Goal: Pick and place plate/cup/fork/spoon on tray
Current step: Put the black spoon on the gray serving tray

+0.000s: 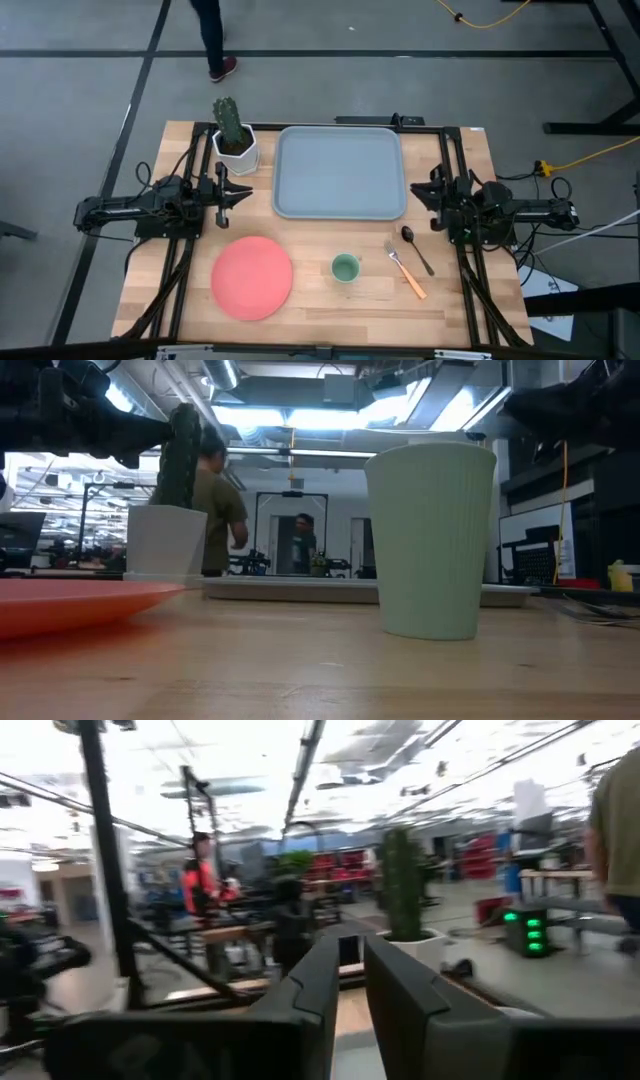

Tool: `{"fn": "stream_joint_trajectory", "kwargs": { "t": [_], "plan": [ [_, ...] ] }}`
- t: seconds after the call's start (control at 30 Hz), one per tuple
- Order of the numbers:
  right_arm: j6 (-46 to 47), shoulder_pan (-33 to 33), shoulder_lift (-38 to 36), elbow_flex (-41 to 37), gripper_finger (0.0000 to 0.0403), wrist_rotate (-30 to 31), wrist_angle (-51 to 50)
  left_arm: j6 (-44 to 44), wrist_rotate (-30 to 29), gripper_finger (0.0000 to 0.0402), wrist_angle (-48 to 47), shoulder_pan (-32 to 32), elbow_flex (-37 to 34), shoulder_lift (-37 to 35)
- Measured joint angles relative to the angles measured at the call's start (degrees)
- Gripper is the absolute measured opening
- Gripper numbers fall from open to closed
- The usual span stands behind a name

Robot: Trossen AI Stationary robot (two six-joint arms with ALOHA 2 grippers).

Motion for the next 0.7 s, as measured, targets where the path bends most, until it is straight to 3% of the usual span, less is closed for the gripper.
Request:
{"fn": "stream_joint_trajectory", "kwargs": {
  "t": [0.1, 0.37, 0.57, 0.63, 0.7],
  "plan": [
    [-1.7, 0.0, 0.0, 0.0, 0.0057, 2.7, 0.0, -0.1, 0.0, 0.0041, 0.3, 0.0, 0.0, 0.0],
    [-3.5, 0.0, 0.0, 0.0, 0.0057, 2.8, 0.4, -1.7, -0.9, 0.0041, 9.2, 0.0, 0.0, 0.0],
    [-9.0, 0.0, 0.0, 0.0, 0.0057, 2.6, 6.2, -0.4, -3.8, 0.0041, 14.0, 0.0, 0.0, 0.0],
    [-9.2, 0.0, 0.0, 0.0, 0.0057, 0.4, 11.0, -0.4, -3.3, 0.0041, 14.9, 0.0, 0.0, 0.0],
    [-9.8, 0.0, 0.0, 0.6, 0.0057, -5.7, 15.7, -0.5, -1.0, 0.0041, 15.3, 0.0, 0.0, 0.0]
  ]
}}
